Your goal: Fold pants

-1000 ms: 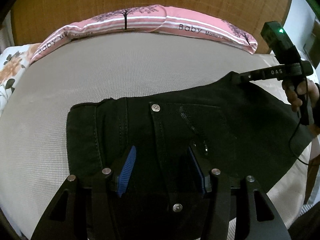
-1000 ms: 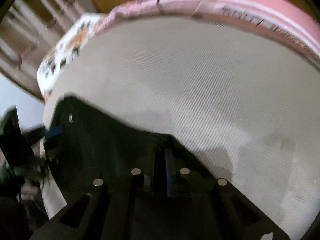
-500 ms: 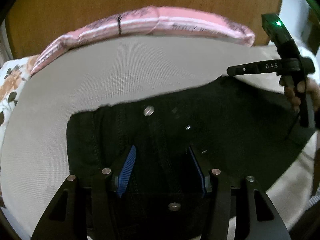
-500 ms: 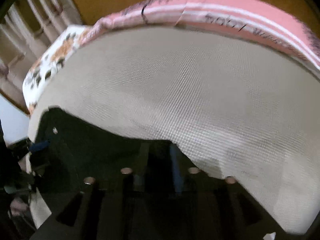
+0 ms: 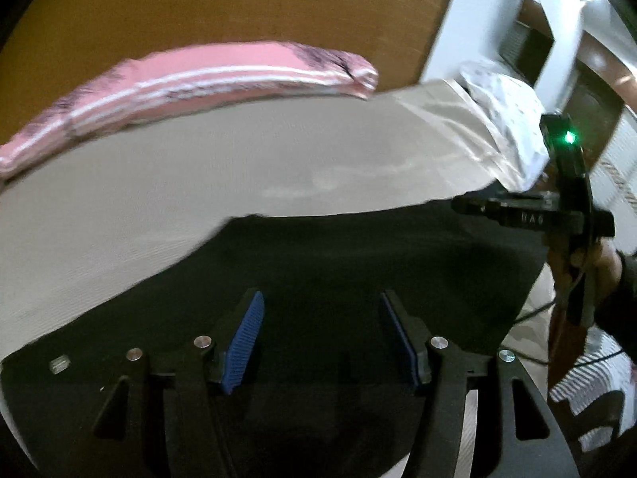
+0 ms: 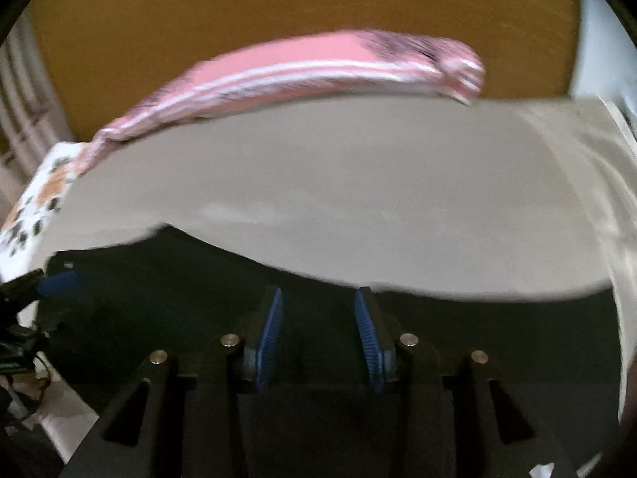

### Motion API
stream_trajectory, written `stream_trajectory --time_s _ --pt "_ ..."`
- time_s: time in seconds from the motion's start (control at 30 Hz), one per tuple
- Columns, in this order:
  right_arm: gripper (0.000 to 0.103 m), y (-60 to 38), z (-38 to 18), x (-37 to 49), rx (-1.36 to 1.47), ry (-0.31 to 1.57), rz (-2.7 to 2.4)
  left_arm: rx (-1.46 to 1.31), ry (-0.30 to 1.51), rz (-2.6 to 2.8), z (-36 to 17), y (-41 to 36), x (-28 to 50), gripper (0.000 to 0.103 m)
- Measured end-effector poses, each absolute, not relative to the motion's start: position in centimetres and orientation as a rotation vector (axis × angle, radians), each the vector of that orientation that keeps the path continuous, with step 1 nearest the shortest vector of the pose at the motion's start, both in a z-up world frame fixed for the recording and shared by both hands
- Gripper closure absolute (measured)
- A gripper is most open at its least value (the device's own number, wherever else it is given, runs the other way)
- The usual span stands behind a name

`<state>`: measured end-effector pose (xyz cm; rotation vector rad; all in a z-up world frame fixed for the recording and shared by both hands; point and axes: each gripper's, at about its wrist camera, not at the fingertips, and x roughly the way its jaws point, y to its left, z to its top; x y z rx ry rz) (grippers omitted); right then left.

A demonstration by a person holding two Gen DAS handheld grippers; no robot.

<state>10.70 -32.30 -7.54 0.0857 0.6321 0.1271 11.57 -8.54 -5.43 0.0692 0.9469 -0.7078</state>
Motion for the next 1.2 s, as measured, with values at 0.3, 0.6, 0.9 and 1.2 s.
stream_trajectory --time_s 0.3,0.6,0.9,1.2 --pt "0.069 -37.5 -11.0 10.8 0.081 0.654 -0.043 0.122 1.029 -0.683 -8.6 -12.4 16.7 0.042" --pt "0.071 -44.8 -9.8 11.3 0.191 0.642 -0.138 0.288 1.015 -0.587 -10.4 -14.0 16.5 0.041" --pt "0.064 -50.0 -7.5 2.0 0.510 0.553 -0.105 0.276 1.069 -0.671 -8.9 -12.6 11.6 0.035" --pt "0.061 -54.9 -12.9 -6.1 0.826 0.509 -0.196 0.373 1.099 -0.723 -10.1 -11.2 5.8 0.031"
